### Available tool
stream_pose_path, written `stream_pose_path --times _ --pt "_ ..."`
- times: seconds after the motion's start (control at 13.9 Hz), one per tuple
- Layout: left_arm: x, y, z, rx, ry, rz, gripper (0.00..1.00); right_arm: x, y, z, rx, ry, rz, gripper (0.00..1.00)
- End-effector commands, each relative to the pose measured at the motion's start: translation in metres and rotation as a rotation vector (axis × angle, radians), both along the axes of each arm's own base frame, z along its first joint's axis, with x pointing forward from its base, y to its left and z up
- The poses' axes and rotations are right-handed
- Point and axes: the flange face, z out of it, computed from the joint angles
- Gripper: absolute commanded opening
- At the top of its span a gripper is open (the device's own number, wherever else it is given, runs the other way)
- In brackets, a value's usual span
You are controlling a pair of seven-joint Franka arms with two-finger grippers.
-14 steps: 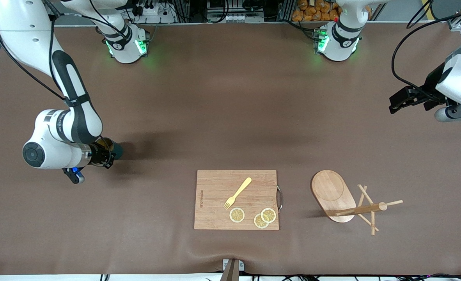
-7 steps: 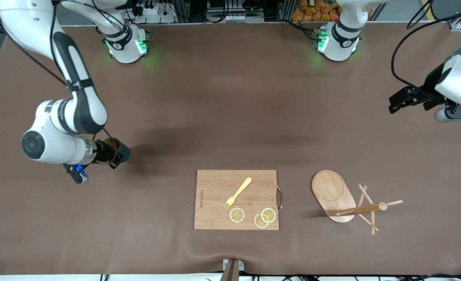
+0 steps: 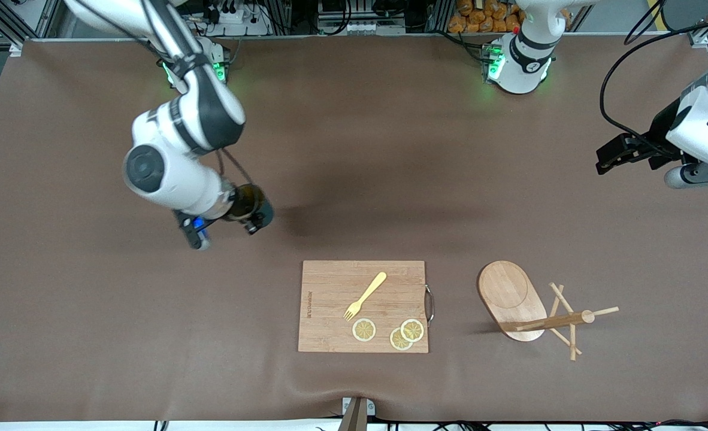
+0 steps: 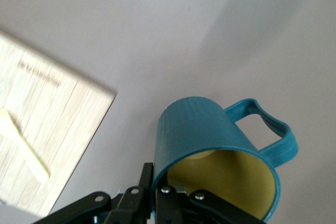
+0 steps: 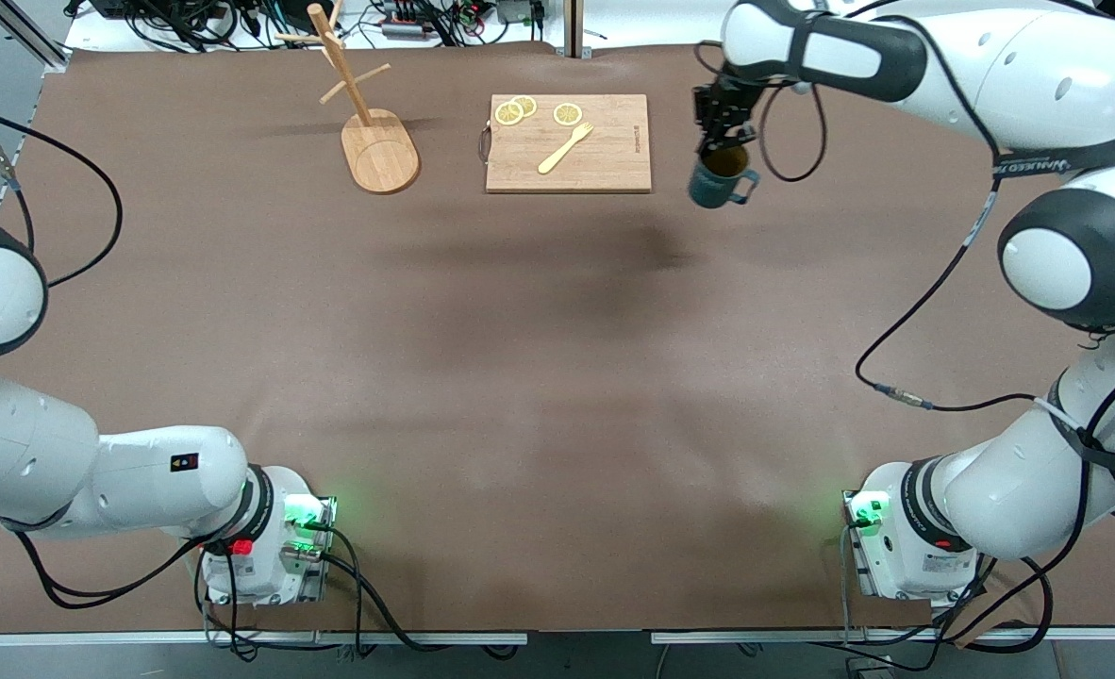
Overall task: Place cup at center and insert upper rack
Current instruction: 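Lift and carry the teal mug toward the table center with the right gripper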
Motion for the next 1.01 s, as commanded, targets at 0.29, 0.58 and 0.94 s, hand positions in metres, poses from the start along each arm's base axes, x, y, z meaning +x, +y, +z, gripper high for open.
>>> stream_pose_path --times 0.29,0.58,0.94 --pt "-0.002 0.0 0.0 -0.005 0.0 0.01 1.0 -0.055 0.12 0.034 0.056 -0.031 -0.132 0.0" --pt "-0.003 -0.001 -0.004 -0.003 0.012 0.004 1.0 -0.094 0.172 0.046 0.029 -0.064 -0.1 0.0" --pt "-0.003 -0.001 -0.01 -0.003 0.023 -0.007 1.0 -0.118 0.208 0.019 -0.02 -0.08 -0.138 0.0"
